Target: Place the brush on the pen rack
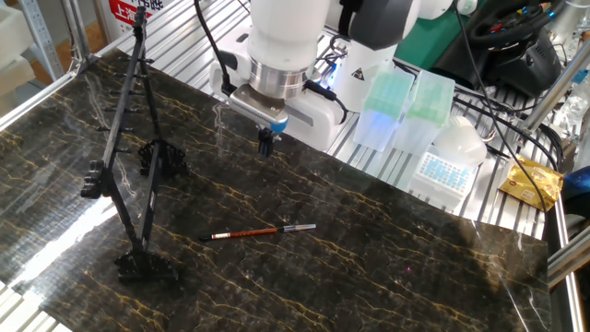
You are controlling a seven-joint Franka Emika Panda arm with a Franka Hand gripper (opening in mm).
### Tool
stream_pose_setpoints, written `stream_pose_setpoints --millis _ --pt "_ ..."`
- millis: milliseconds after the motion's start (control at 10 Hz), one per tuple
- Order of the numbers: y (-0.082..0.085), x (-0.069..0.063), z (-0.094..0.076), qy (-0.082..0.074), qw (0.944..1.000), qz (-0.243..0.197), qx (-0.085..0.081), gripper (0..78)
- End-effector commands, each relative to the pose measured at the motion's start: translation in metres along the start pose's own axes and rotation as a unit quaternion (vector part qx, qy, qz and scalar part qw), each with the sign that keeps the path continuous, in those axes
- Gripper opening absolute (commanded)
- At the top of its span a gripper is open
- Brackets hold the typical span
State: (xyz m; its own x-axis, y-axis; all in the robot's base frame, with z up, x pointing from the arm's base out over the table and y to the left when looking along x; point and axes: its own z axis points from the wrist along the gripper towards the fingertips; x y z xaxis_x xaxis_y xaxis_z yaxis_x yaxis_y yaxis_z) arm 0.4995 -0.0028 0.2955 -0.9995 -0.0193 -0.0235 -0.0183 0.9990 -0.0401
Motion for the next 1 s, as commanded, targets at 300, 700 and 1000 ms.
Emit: stream_pose_setpoints --millis 300,700,1000 --pt "0.001 -0.001 0.003 0.003 1.0000 0.001 -0.003 0.0" --pt "0.001 -0.004 0.018 0.003 1.0000 0.007 -0.003 0.0" --pt "-0.011 -0.005 0.034 0.009 0.9998 0.012 -0.012 0.0"
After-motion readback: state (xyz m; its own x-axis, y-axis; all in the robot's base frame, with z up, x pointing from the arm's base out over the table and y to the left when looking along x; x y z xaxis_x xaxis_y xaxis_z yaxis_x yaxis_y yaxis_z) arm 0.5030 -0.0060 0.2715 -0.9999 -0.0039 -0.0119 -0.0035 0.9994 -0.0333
